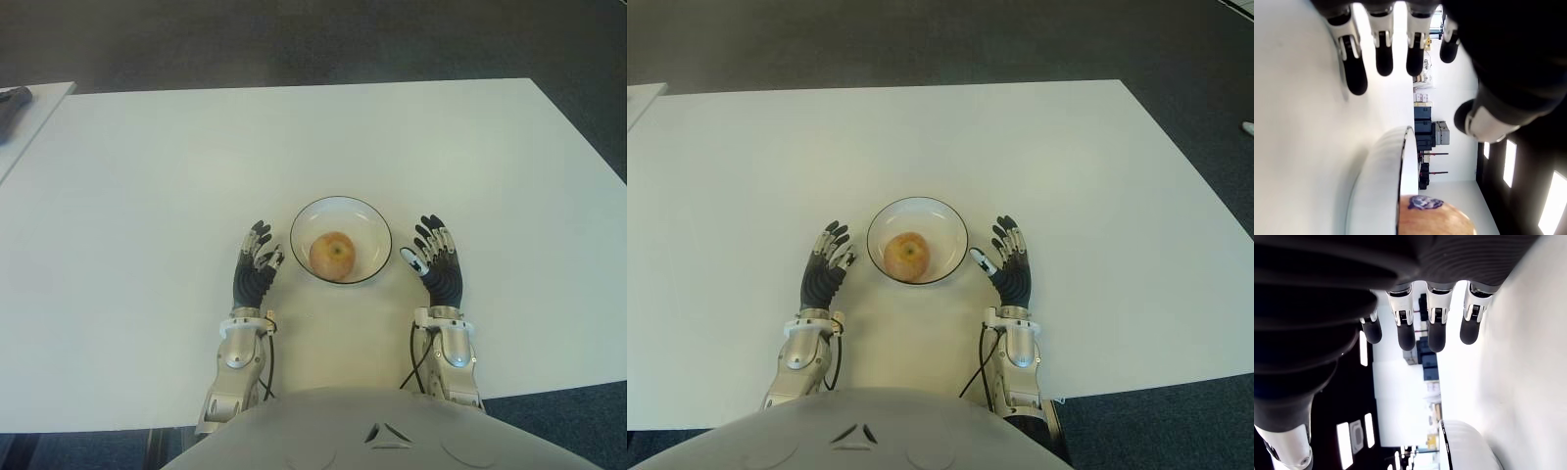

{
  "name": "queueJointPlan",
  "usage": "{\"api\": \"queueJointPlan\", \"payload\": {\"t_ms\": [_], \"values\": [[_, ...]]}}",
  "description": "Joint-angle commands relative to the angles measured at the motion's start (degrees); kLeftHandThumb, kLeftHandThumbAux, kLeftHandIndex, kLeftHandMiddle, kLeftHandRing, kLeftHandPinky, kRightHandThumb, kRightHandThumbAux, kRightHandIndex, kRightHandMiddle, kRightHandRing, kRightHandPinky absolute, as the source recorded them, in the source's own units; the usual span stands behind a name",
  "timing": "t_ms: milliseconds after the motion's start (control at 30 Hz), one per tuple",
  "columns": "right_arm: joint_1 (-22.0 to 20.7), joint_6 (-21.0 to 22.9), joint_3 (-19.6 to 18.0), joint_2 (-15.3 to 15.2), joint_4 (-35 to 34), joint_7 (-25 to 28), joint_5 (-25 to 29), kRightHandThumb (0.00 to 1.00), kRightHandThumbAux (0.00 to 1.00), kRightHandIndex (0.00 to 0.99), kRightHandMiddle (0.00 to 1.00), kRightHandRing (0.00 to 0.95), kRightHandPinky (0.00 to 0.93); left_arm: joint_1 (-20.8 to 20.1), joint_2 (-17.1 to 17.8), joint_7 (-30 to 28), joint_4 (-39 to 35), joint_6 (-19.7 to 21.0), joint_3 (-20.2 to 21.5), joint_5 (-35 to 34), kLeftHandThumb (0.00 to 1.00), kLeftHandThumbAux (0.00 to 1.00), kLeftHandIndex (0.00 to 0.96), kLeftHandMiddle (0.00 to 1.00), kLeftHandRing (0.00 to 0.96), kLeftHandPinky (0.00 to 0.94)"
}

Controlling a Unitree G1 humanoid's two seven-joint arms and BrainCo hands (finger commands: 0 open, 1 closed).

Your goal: Put the apples into the plate.

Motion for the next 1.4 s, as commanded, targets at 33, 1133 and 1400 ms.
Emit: {"api": "queueJointPlan", "payload": {"t_ms": [33, 1133, 1400], "values": [[4.52, 3.12, -0.54, 0.87, 4.66, -0.04, 0.76, 0.254, 0.665, 0.103, 0.132, 0.107, 0.134, 3.66, -0.03, -2.45, 0.82, 4.26, -0.86, -1.32, 0.057, 0.673, 0.117, 0.160, 0.163, 0.201], [4.14, 3.25, -0.54, 1.21, 4.11, -0.47, 0.83, 0.260, 0.675, 0.114, 0.135, 0.100, 0.118, 3.51, 0.67, -10.13, 5.66, -0.71, 3.01, -7.64, 0.137, 0.696, 0.116, 0.131, 0.127, 0.149], [4.44, 3.19, -0.33, 1.02, 3.15, -0.25, 0.84, 0.254, 0.663, 0.108, 0.124, 0.088, 0.101, 3.21, 0.23, -8.64, 6.22, -0.52, 3.32, -6.36, 0.127, 0.690, 0.096, 0.092, 0.080, 0.081]]}}
